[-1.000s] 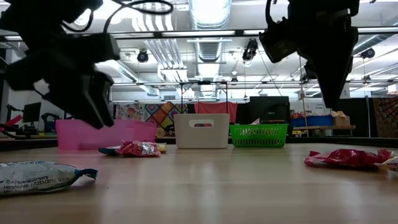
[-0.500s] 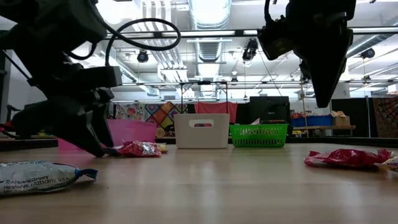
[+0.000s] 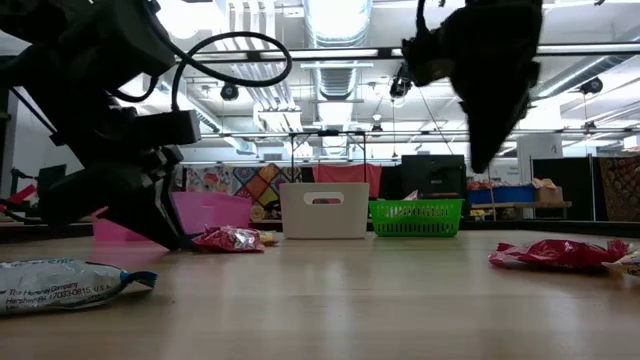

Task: Sort candy
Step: Put the white chocolate into the pink bin, then put the red candy into the green bin

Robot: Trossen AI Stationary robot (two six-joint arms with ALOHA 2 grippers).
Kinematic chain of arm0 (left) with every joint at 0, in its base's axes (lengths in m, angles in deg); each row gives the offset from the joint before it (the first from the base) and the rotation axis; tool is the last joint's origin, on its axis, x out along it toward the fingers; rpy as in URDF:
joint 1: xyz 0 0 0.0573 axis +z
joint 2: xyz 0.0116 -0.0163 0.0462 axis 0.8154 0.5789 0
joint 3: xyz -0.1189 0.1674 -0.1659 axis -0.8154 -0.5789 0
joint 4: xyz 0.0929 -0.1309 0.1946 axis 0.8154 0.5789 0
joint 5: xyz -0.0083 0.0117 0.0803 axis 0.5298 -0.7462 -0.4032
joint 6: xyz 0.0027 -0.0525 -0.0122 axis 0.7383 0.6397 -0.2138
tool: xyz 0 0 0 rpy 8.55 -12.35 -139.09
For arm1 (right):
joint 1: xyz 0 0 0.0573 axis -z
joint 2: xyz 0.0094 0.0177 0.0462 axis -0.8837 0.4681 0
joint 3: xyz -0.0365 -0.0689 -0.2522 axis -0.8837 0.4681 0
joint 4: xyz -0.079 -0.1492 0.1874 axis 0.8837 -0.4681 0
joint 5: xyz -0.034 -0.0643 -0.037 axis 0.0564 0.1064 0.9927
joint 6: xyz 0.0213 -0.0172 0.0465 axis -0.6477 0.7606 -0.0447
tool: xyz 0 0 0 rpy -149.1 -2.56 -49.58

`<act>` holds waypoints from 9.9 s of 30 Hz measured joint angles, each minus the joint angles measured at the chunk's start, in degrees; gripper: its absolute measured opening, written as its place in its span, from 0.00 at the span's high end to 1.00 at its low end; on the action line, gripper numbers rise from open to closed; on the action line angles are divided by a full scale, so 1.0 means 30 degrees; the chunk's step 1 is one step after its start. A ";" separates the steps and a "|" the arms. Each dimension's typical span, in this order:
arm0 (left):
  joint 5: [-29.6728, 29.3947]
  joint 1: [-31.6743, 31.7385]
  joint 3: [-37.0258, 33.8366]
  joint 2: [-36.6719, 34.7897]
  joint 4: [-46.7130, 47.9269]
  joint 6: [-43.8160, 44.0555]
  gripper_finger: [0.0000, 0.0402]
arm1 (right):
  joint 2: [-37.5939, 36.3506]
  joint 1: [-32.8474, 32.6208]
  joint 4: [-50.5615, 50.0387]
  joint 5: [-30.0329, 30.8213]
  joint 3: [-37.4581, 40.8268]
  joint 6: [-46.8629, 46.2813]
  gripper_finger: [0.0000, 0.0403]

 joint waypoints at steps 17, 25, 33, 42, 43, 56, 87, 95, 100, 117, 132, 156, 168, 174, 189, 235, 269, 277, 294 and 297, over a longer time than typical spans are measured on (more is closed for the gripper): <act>-0.0111 -0.2919 -0.0070 -0.3833 0.0201 0.2132 1.00 | 0.0000 0.0007 1.6063 0.1781 0.2752 0.9668 0.76; -0.0143 -0.3249 -0.0022 -0.5573 -0.1153 0.2565 1.00 | 0.0001 0.0007 2.2635 0.1803 0.4776 1.1962 0.76; 0.0068 -0.3570 -0.0015 -0.4282 -0.1700 0.2057 1.00 | 0.1810 0.0284 2.5778 0.2335 0.5100 1.3956 0.76; -0.0432 -0.3752 -0.0051 -0.1622 -0.2060 0.1011 0.91 | 0.2265 0.0386 2.5768 0.2173 0.4570 1.5158 0.76; -0.0612 -0.3745 -0.0051 -0.1330 -0.2263 0.0920 0.88 | 0.2239 0.0393 2.5754 0.2137 0.4563 1.5177 0.76; -0.1001 -0.3716 0.0043 0.1284 -0.3117 0.0589 0.50 | 0.2222 0.0515 2.5025 0.1123 0.4570 1.4509 0.76; -0.2510 -0.4051 -0.0124 -0.2639 -0.3365 0.0547 1.00 | 0.2102 0.0517 2.5201 0.0111 0.4614 1.5849 0.76; -0.4890 -0.3656 -0.0044 -0.7562 0.0895 -0.0473 1.00 | 0.1325 0.0517 2.4141 0.0113 0.4614 1.5141 0.76; -0.0615 -0.3621 -0.0386 -0.9190 0.1165 -0.2767 1.00 | 0.1180 0.0517 2.3799 0.0113 0.4614 1.4866 0.76; 0.2024 -0.3218 -0.1632 -0.3272 -0.3796 -0.2158 0.53 | 0.1180 0.0510 2.3880 -0.0127 0.4614 1.4573 0.76; 0.2134 -0.2885 -0.1804 0.0659 -0.6573 -0.1709 0.68 | 0.1180 0.0503 2.3731 -0.0893 0.4614 1.4290 0.76; -0.2400 -0.2248 0.0472 -0.6885 0.0751 -0.1964 0.97 | 0.1180 0.0466 2.3464 -0.0893 0.4599 1.4115 0.76; -0.3579 1.0625 0.3083 -1.0399 0.8125 -0.0391 0.97 | 0.1180 0.0510 2.3509 -0.0878 0.4584 1.3589 0.76; 0.1397 1.8916 0.1845 -0.9021 0.5876 -0.0748 0.95 | 0.1188 0.0510 2.3595 -0.0871 0.4584 1.3591 0.76; 0.1307 2.1362 0.1552 -0.7329 0.4029 -0.3468 0.76 | 0.1188 0.0517 2.3590 -0.0733 0.4584 1.3384 0.76; -0.4126 -0.2667 0.1486 -0.7762 0.1406 0.2002 0.62 | 0.1217 -0.1246 0.0586 -0.5094 -0.0784 -0.4685 0.76; -0.6929 -0.2652 0.1552 -0.7128 0.0969 0.1713 0.62 | 0.1180 0.0018 0.5393 0.1009 -0.0703 0.1724 0.76; -0.6362 -0.3378 0.1544 -0.6630 0.0827 0.1782 0.62 | 0.1151 -0.0455 0.7000 0.0915 0.0982 0.8306 0.72; -0.7002 -0.4014 0.1530 -0.6499 0.0547 0.3125 0.62 | 0.0430 -0.0462 1.8684 0.4152 0.8001 0.9374 0.52; -0.7094 -0.4014 0.1530 -0.6499 0.0518 0.3136 0.62 | 0.0423 -0.0518 1.8122 0.4304 0.7771 0.8892 0.48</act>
